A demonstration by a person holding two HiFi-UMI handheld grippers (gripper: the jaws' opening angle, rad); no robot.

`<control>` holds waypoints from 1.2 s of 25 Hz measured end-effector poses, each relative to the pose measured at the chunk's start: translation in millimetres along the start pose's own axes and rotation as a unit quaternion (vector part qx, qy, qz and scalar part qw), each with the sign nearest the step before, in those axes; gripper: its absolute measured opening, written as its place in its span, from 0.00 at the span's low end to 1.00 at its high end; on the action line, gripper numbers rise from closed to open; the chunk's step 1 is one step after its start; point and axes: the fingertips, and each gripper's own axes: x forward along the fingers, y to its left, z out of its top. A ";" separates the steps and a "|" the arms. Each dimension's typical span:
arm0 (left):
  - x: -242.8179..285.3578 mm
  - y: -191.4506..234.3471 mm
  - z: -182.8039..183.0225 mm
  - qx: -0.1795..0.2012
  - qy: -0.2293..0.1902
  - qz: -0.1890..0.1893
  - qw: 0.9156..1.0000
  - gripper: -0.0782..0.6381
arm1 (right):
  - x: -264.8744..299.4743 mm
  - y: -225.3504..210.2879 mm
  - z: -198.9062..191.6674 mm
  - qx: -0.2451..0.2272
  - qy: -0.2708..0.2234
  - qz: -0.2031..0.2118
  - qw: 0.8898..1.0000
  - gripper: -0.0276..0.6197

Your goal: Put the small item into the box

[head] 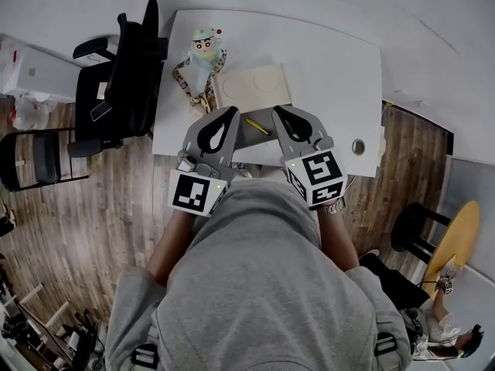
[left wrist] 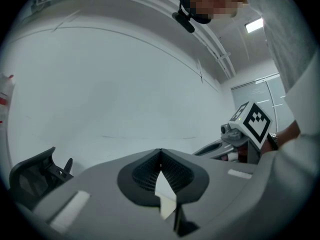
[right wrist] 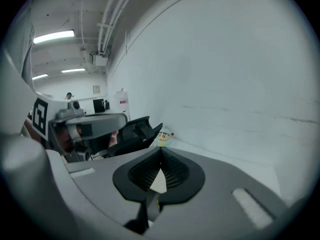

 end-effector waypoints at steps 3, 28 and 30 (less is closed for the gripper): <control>-2.6 -1.0 5.1 0.005 -0.006 0.001 1.000 0.11 | -11.9 -1.6 24.3 0.007 -0.040 -0.006 0.999 0.07; -7.5 24.1 84.0 0.056 -0.077 0.037 0.995 0.11 | -85.1 -4.3 122.0 0.016 -0.209 -0.007 0.978 0.07; -8.4 26.0 93.7 0.058 -0.081 0.041 0.994 0.11 | -87.6 -4.9 124.1 0.018 -0.214 -0.007 0.977 0.07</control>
